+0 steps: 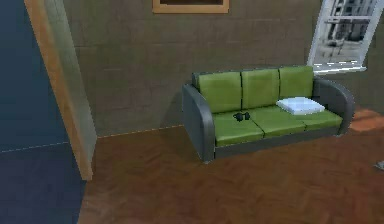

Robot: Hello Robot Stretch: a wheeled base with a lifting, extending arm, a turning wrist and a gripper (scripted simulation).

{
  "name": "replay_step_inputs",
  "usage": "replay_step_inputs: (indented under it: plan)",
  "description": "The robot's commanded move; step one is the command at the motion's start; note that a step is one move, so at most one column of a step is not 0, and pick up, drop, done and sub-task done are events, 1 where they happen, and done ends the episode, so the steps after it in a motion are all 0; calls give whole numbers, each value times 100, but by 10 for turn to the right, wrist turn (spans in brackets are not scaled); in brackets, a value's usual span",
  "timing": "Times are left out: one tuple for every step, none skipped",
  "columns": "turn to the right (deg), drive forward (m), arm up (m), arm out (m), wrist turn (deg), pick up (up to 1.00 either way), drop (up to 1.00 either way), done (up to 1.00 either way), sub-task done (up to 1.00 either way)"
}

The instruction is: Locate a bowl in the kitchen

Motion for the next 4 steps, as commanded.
replay_step_inputs:
  plan:
    - [-30, 0, 0, 0, 0, 0, 0, 0, 0]
    - [0, 15, 0, 0, 0, 0, 0, 0, 0]
    - [-450, 0, 0, 0, 0, 0, 0, 0, 0]
    - [-330, 0, 0, 0, 0, 0, 0, 0, 0]
